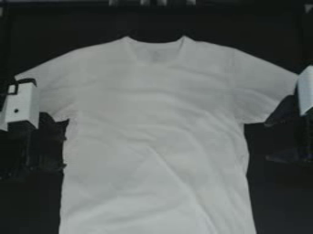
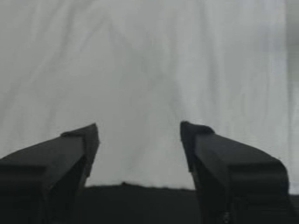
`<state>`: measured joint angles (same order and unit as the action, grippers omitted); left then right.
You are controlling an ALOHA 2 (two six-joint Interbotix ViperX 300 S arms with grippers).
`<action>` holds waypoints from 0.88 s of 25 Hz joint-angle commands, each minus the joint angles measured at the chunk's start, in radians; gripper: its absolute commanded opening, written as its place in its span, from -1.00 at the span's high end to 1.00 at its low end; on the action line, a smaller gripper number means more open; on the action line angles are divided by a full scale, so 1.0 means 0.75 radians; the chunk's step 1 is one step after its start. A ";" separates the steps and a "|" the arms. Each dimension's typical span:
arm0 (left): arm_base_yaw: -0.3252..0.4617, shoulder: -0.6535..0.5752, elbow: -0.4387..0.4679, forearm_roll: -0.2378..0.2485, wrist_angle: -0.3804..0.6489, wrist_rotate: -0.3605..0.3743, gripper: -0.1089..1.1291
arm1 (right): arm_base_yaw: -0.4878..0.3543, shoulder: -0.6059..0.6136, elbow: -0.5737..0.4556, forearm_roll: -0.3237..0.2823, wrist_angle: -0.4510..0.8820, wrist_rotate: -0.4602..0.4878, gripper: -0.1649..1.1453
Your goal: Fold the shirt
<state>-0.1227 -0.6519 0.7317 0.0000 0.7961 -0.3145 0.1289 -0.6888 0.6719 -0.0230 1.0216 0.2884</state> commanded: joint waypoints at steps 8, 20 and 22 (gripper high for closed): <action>-0.311 0.200 -0.149 0.123 0.127 -0.350 -0.47 | 0.421 0.157 -0.100 -0.180 0.102 0.534 -0.74; -0.536 0.427 -0.235 0.186 0.127 -0.603 -0.47 | 0.712 0.415 -0.178 -0.250 0.051 0.867 -0.72; -0.571 0.466 -0.247 0.190 0.117 -0.642 -0.47 | 0.736 0.462 -0.184 -0.254 0.006 0.902 -0.72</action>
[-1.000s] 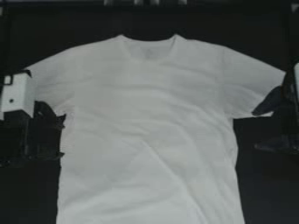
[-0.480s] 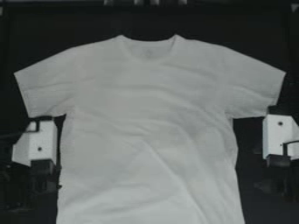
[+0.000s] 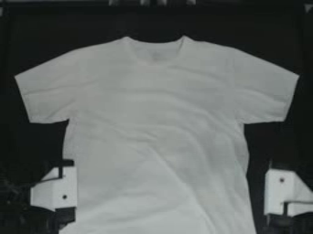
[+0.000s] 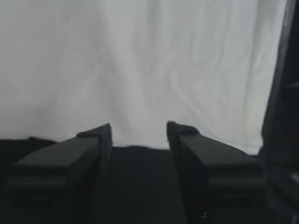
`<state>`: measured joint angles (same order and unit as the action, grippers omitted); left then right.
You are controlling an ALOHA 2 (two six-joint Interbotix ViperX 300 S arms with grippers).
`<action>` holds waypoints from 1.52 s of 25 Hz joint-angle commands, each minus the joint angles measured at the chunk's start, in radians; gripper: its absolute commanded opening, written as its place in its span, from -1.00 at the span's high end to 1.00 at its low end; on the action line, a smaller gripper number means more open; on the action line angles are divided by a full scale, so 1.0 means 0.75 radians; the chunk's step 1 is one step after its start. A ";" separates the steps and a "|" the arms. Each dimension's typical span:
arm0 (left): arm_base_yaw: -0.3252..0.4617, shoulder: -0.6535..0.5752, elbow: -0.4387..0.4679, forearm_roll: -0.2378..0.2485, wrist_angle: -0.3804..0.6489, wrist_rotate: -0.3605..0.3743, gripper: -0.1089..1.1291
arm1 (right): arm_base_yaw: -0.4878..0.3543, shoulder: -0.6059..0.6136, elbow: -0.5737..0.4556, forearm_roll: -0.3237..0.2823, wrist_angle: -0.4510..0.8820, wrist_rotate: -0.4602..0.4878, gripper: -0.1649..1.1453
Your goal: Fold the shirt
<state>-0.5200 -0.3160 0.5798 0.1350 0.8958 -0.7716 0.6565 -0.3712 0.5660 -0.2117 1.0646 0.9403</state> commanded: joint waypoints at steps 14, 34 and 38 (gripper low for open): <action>-0.221 0.327 -0.180 0.027 -0.106 -0.182 -0.46 | 0.162 0.333 -0.106 -0.008 -0.264 0.245 -0.72; -0.313 0.597 -0.335 0.051 -0.108 -0.274 -0.46 | 0.235 0.636 -0.237 -0.002 -0.295 0.331 -0.72; -0.325 0.636 -0.352 0.049 -0.119 -0.297 -0.46 | 0.239 0.659 -0.239 0.002 -0.315 0.340 -0.72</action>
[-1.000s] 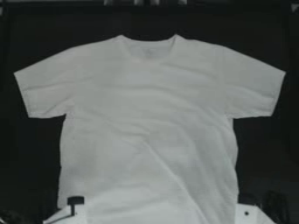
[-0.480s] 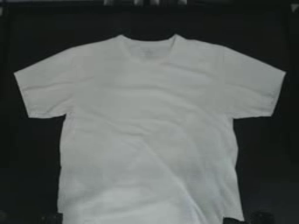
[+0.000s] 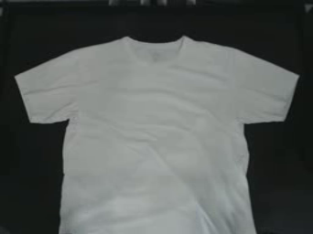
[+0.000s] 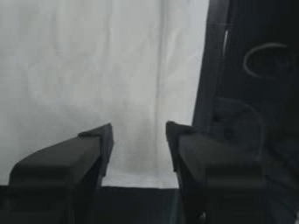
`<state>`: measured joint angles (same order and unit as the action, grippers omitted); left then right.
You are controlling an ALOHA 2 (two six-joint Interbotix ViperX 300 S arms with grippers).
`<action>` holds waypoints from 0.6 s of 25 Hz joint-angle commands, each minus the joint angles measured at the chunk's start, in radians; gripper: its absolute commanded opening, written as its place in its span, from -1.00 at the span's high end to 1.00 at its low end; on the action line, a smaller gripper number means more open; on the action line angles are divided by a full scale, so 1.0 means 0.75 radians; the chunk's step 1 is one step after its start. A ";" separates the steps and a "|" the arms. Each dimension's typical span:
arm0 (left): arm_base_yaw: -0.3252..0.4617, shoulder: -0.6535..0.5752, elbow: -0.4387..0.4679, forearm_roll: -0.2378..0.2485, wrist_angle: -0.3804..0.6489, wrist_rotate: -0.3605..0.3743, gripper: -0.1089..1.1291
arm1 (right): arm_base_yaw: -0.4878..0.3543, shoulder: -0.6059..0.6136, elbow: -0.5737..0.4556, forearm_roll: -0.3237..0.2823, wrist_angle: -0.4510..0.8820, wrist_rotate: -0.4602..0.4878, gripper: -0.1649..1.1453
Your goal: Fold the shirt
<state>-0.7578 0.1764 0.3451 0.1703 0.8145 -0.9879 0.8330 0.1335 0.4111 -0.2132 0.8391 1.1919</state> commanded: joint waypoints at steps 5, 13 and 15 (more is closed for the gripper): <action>-0.018 0.022 -0.049 0.002 -0.039 -0.014 -0.46 | 0.004 0.029 -0.033 0.004 -0.049 0.002 -0.72; -0.018 0.043 -0.016 -0.014 -0.037 -0.014 -0.48 | 0.002 0.067 -0.020 0.010 -0.057 0.004 -0.72; -0.018 0.051 -0.012 -0.025 -0.035 -0.014 -0.48 | 0.002 0.080 -0.020 0.016 -0.059 0.004 -0.72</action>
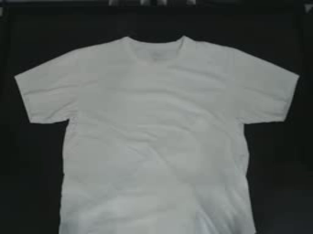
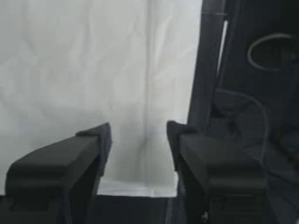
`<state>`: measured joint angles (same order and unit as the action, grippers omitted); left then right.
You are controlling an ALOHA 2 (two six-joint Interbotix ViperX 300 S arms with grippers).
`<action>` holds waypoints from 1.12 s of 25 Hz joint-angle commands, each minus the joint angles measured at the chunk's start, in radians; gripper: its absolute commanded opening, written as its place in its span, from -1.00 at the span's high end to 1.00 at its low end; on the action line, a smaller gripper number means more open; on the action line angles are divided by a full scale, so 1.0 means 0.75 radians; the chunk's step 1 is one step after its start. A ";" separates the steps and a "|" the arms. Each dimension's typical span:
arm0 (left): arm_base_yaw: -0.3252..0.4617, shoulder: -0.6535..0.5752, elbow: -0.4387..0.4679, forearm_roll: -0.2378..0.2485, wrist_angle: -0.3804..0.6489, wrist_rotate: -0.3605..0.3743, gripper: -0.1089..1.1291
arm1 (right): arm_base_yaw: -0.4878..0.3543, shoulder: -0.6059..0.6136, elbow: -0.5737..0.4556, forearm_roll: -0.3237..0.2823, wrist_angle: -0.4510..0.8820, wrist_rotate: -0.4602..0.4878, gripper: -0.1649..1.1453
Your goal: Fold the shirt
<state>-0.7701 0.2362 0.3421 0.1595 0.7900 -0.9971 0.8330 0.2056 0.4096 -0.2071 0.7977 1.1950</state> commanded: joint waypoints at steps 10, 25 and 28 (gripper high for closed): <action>-0.002 0.027 -0.010 -0.049 -0.006 0.000 -0.56 | -0.004 0.027 -0.014 0.016 -0.014 -0.008 -0.72; -0.004 0.065 0.025 -0.100 -0.008 -0.002 -0.34 | -0.016 0.088 0.008 0.061 -0.076 -0.025 -0.66; -0.002 0.080 0.025 -0.119 -0.008 0.000 -0.03 | -0.018 0.100 0.006 0.082 -0.080 -0.035 -0.44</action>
<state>-0.7685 0.2930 0.3559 0.0782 0.7823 -0.9986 0.8161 0.2761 0.4157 -0.1595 0.7486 1.1704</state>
